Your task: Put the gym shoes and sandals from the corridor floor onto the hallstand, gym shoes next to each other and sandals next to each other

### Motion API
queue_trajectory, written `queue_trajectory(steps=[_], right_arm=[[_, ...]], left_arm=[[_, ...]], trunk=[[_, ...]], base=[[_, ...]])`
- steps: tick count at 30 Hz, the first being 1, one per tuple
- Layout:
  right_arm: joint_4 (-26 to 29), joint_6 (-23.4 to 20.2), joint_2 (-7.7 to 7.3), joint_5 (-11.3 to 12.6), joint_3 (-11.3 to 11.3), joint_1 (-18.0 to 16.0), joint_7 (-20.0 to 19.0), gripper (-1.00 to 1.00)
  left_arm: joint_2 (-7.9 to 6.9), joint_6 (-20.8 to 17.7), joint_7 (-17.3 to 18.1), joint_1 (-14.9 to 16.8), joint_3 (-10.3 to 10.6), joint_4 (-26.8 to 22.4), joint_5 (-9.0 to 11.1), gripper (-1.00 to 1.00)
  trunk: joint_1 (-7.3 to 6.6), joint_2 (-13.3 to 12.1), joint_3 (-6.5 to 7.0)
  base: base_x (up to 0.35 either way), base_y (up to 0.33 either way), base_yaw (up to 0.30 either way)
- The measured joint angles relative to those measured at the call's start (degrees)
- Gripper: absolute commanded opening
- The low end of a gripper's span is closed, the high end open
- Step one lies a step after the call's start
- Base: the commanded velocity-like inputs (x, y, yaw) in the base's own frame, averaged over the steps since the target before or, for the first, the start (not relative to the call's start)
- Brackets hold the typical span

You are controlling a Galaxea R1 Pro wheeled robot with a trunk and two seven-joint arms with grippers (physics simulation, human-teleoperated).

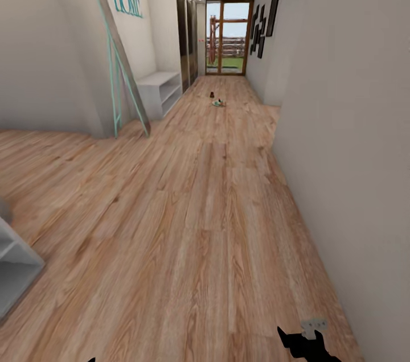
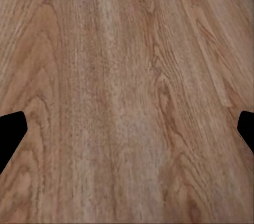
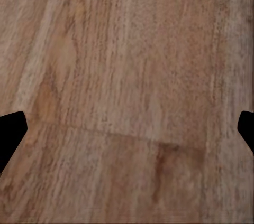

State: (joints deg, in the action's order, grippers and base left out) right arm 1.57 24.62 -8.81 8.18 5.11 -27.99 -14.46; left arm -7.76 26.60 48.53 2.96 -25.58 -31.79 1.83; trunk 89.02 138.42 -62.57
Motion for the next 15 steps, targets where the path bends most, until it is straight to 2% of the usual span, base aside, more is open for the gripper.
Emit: queue_trajectory(steps=[15], right_arm=[[-0.02,-0.06,-0.02,-0.16,0.05,-0.01,-0.18,1.00]], left_arm=[[0.01,0.07,-0.01,0.01,0.01,0.08,-0.02,1.00]], trunk=[[0.00,0.00,0.10]], base=[[0.337,0.000,-0.023]])
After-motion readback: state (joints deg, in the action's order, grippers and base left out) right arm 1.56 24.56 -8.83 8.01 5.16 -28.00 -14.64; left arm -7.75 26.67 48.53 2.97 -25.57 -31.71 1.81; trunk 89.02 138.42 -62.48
